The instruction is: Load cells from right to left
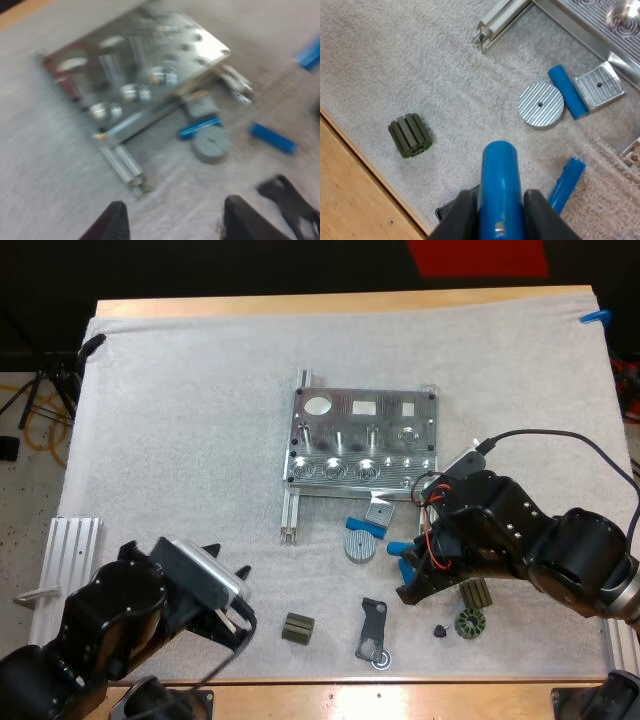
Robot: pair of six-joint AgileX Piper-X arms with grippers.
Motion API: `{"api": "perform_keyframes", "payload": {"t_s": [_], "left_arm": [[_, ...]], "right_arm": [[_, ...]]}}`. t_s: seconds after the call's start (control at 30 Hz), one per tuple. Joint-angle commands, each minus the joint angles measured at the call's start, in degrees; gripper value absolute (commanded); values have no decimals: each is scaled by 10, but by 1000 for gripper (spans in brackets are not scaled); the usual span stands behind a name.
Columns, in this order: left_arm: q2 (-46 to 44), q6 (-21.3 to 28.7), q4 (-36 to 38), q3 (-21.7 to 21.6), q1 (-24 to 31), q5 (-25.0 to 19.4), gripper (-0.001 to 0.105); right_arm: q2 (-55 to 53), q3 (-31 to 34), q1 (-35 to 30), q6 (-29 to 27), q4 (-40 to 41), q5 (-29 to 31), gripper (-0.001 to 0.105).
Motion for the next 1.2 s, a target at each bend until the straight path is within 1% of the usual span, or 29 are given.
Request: {"api": "perform_keyframes", "payload": {"t_s": [0.0, 0.03, 0.13, 0.17, 0.33, 0.57, 0.67, 0.77, 0.87, 0.93, 0.97, 1.03, 1.1, 1.17], "left_arm": [[-3, -51, -1, -5, 2, -41, 43], [-2, -65, -1, -5, 2, -45, 43], [-2, -72, -1, -5, 2, -45, 43], [-2, -71, -1, -5, 2, -45, 43], [-2, -31, -1, -5, 2, -45, 43], [-2, -28, -1, -5, 2, -44, 43], [-2, -28, -1, -5, 2, -44, 43], [-2, -28, -1, -5, 2, -44, 43], [-2, -28, -1, -5, 2, -42, 43], [-2, -28, -1, -5, 2, -42, 43], [-2, -27, -1, -5, 2, -42, 43], [-2, -16, -1, -5, 2, -42, 43], [-2, -15, -1, -5, 2, -42, 43], [-2, -15, -1, -5, 2, -42, 43]], "right_arm": [[-3, -6, -3, -5, 1, 2, 0], [-3, -6, -3, -8, 1, 2, 0], [-3, -6, -3, -18, 1, 2, 0], [-3, -6, -3, -18, -1, 2, 0], [-3, -6, -3, -18, -18, 11, 0], [0, -6, -3, -18, -28, 18, 0], [7, -8, -15, -18, -28, 18, 0], [20, -19, -47, -18, -18, 16, 0], [41, -47, -83, -44, -4, 9, 0], [59, -78, -100, -79, 13, -1, 0], [63, -88, -103, -89, 18, -1, 0], [90, -129, -111, -122, 52, 2, 0], [112, -155, -116, -140, 78, 3, 0], [134, -178, -116, -160, 94, 24, 0]]}}
